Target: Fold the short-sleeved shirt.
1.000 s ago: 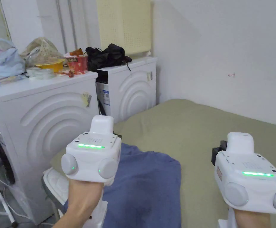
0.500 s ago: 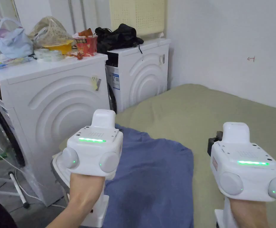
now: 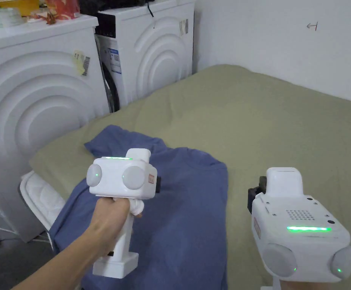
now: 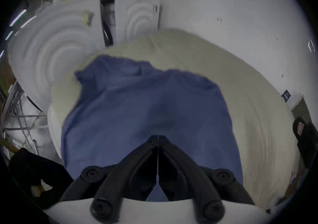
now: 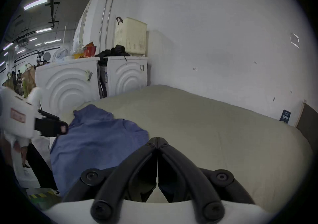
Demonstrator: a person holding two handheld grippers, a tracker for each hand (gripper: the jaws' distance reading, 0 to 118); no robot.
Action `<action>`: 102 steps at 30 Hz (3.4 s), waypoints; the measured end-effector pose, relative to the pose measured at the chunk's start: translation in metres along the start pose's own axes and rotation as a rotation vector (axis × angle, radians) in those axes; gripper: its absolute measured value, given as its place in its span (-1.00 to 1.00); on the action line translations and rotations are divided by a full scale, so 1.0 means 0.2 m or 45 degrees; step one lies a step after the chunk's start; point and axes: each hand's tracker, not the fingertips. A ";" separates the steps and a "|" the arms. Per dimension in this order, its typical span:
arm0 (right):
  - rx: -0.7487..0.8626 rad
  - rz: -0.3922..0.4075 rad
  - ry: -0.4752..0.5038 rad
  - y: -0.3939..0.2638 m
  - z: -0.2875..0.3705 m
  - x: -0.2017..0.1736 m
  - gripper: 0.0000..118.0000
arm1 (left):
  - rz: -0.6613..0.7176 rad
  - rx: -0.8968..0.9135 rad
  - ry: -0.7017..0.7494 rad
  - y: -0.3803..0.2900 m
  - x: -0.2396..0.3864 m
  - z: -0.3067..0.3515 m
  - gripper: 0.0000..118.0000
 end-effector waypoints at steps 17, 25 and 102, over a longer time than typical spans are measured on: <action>-0.110 -0.036 0.005 -0.17 -0.04 0.14 -0.99 | -0.251 -0.142 0.100 -0.10 0.29 -0.30 0.84; -0.087 -0.068 -0.089 -0.18 0.22 0.34 -0.99 | -0.247 -0.008 0.125 -0.05 0.30 -0.08 -0.98; 0.102 -0.315 -0.768 -0.47 1.69 1.39 -0.99 | -0.447 0.643 -0.359 -0.73 1.22 1.07 -0.98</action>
